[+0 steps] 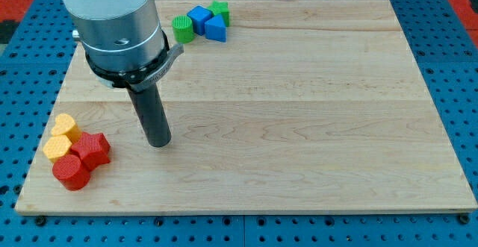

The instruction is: Place your hand to the right of the green star

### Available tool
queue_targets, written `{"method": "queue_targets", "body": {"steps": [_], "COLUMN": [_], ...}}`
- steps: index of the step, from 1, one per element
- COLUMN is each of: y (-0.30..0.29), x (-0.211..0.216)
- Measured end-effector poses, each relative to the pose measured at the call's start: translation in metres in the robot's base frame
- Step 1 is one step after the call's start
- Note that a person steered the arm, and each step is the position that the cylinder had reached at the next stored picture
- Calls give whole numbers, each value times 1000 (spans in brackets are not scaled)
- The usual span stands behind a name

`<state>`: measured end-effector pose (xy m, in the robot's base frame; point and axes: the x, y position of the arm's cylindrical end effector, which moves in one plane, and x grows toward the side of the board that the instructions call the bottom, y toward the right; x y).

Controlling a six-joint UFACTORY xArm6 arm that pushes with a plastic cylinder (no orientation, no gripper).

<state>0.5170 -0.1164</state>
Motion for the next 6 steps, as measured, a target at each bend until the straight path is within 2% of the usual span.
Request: {"method": "queue_targets", "body": {"steps": [1,2,6], "y": [0,7,157], "x": [0,-20,-244]}}
